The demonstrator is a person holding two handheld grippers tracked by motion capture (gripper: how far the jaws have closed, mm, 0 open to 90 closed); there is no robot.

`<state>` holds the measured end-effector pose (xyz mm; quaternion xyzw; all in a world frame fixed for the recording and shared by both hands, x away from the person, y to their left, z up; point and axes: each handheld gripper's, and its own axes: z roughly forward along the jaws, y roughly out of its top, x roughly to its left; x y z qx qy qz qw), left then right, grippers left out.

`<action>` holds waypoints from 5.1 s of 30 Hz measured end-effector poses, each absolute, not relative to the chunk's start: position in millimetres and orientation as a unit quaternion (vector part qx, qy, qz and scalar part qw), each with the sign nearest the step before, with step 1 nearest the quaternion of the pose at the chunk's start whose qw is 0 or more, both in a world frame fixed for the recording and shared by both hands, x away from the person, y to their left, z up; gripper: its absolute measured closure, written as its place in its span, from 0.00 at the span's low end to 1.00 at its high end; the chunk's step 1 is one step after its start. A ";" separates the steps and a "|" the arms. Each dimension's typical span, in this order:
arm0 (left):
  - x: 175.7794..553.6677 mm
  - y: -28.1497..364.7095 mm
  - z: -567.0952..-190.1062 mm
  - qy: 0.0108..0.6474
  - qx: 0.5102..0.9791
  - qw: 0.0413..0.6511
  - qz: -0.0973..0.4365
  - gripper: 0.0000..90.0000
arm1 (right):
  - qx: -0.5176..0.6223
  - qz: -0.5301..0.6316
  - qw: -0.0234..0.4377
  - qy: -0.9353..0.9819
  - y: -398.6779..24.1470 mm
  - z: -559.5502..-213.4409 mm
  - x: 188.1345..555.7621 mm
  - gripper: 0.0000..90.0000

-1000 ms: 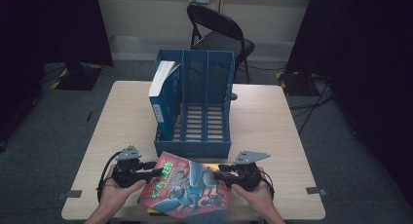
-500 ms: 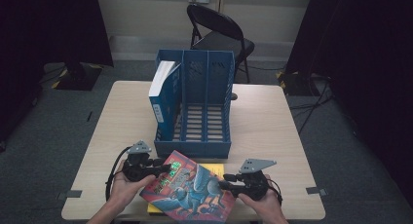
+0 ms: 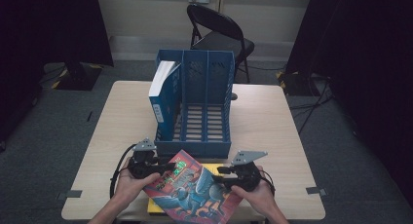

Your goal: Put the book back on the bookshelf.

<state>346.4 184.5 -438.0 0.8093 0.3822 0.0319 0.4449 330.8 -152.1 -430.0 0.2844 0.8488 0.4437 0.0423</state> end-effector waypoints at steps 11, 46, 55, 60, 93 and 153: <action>320.7 203.4 -438.0 0.382 0.811 0.442 0.034 0.70 | 0.258 0.440 0.008 0.860 -123.3 -433.1 353.0 0.76; 289.0 239.7 -437.7 0.382 0.821 0.421 0.045 0.53 | 0.288 0.447 0.011 0.847 -150.1 -437.0 318.9 0.76; 282.1 232.0 -440.4 0.372 0.829 0.414 0.059 0.54 | 0.293 0.451 0.007 0.843 -150.5 -438.2 319.8 0.75; 280.7 231.8 -442.0 0.372 0.827 0.417 0.065 0.53 | 0.294 0.451 0.006 0.843 -150.5 -438.3 319.8 0.76; 338.3 212.8 -442.8 0.411 0.797 0.436 0.075 0.55 | 0.316 0.454 0.043 0.832 -159.1 -439.6 297.7 0.70; 323.7 187.3 -453.0 0.369 0.797 0.475 0.057 0.32 | 0.381 0.447 0.035 0.808 -137.8 -446.1 327.5 0.32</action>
